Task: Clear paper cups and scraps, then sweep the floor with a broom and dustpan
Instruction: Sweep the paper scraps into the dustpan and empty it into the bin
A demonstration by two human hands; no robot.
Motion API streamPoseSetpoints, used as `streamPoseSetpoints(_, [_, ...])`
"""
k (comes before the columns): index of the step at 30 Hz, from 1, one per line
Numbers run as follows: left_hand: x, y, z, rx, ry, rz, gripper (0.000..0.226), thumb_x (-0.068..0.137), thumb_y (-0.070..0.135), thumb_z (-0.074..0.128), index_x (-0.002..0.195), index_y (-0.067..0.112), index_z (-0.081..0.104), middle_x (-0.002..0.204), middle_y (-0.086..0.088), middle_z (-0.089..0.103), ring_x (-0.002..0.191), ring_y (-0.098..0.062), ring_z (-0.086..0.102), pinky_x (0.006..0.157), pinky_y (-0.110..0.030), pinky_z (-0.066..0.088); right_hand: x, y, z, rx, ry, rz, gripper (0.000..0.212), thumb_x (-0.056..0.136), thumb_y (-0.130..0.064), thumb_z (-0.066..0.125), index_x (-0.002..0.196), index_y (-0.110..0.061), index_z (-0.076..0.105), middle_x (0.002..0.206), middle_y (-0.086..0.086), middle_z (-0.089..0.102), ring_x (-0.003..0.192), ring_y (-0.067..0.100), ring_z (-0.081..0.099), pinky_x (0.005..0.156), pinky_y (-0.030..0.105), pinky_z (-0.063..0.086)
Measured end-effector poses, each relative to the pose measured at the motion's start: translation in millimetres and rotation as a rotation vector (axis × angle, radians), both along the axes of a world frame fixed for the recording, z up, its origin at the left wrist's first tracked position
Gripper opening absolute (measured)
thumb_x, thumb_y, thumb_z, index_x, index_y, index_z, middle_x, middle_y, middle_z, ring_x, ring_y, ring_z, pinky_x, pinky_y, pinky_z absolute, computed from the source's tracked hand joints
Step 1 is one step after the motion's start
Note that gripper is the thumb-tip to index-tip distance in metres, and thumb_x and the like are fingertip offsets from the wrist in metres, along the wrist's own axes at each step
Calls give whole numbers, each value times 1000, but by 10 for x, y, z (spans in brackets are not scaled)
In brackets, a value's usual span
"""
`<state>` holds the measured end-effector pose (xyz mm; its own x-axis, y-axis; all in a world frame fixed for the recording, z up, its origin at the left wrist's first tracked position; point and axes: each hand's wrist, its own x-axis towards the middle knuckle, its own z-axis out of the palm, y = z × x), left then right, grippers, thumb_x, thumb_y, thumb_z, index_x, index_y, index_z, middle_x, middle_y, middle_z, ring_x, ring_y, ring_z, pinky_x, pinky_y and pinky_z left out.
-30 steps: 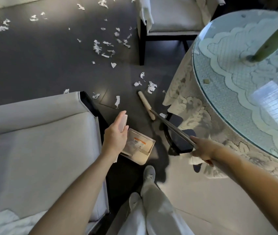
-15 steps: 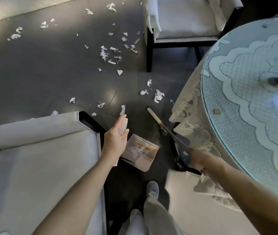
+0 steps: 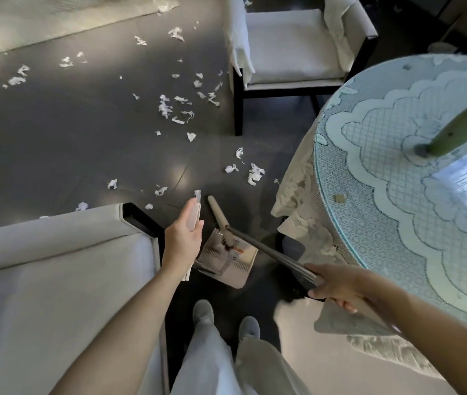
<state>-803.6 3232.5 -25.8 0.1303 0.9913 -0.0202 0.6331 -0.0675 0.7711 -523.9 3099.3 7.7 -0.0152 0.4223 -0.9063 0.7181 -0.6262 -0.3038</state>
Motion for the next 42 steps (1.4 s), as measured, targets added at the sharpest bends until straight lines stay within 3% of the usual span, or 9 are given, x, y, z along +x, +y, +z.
streamPoseSetpoints(8, [105, 257, 24, 28, 4, 18, 51, 92, 8, 61, 140, 21, 48, 132, -4, 60, 120, -20, 54, 86, 9, 23, -37, 420, -134, 76, -79, -152, 71, 92, -17, 60, 148, -35, 22, 60, 4, 54, 32, 10, 47, 37, 21, 42])
streamPoseSetpoints(13, [188, 518, -60, 11, 19, -18, 53, 92, 10, 61, 141, 23, 47, 134, -6, 58, 122, -23, 55, 90, 4, 25, -410, 753, -449, 61, -146, -47, 74, 90, -16, 61, 151, -28, 20, 96, 7, 63, 67, 16, 61, 55, 25, 50])
streamPoseSetpoints(16, [257, 734, -81, 3, -7, -4, 54, 91, 7, 61, 142, 19, 46, 135, -8, 57, 124, -24, 54, 87, 9, 21, -601, 837, -509, -45, -54, -93, 74, 91, -14, 60, 151, -30, 20, 82, 5, 61, 54, 12, 57, 46, 22, 49])
streamPoseSetpoints(21, [261, 1064, -75, -29, -40, 38, 55, 92, 6, 59, 143, 20, 45, 135, -5, 58, 122, -23, 55, 92, -9, 31, -523, 1095, -270, -50, -4, -115, 60, 93, -19, 56, 144, -32, 28, 68, 3, 59, 42, 9, 52, 41, 22, 46])
streamPoseSetpoints(24, [227, 1201, -60, -26, -36, -10, 53, 92, 8, 60, 142, 21, 46, 131, -8, 60, 117, -26, 59, 90, -16, 36, -485, 1343, -111, -8, -50, -90, 45, 93, -24, 55, 135, -27, 37, 72, 1, 58, 47, 9, 53, 45, 22, 47])
streamPoseSetpoints(29, [171, 1612, -23, -9, -21, -49, 53, 93, 11, 59, 142, 25, 45, 131, -8, 60, 119, -23, 56, 89, -10, 33, -377, 1828, -38, 122, -158, -94, 45, 94, -19, 55, 137, -17, 42, 68, -4, 50, 50, 7, 46, 31, 11, 36])
streamPoseSetpoints(34, [285, 2044, 66, 0, 14, -122, 54, 94, 14, 60, 143, 28, 43, 129, -10, 62, 117, -27, 58, 95, -25, 43, -102, 2325, -115, 76, -335, -214, 51, 92, -14, 57, 140, -13, 39, 82, 5, 58, 51, 14, 51, 40, 24, 43])
streamPoseSetpoints(39, [487, 2523, 94, 24, 25, -141, 53, 92, 13, 62, 141, 27, 46, 125, -8, 64, 113, -25, 60, 92, -22, 41, 290, 2751, -235, 13, -391, -244, 45, 88, -10, 58, 132, -3, 51, 99, 14, 61, 80, 24, 55, 61, 28, 47])
streamPoseSetpoints(42, [558, 2809, 82, 29, 43, -117, 53, 91, 14, 63, 140, 29, 48, 124, -7, 65, 110, -27, 62, 92, -27, 45, 410, 2956, -314, -21, -323, -257, 36, 86, -7, 61, 121, 3, 59, 92, 13, 66, 67, 19, 55, 55, 20, 48])
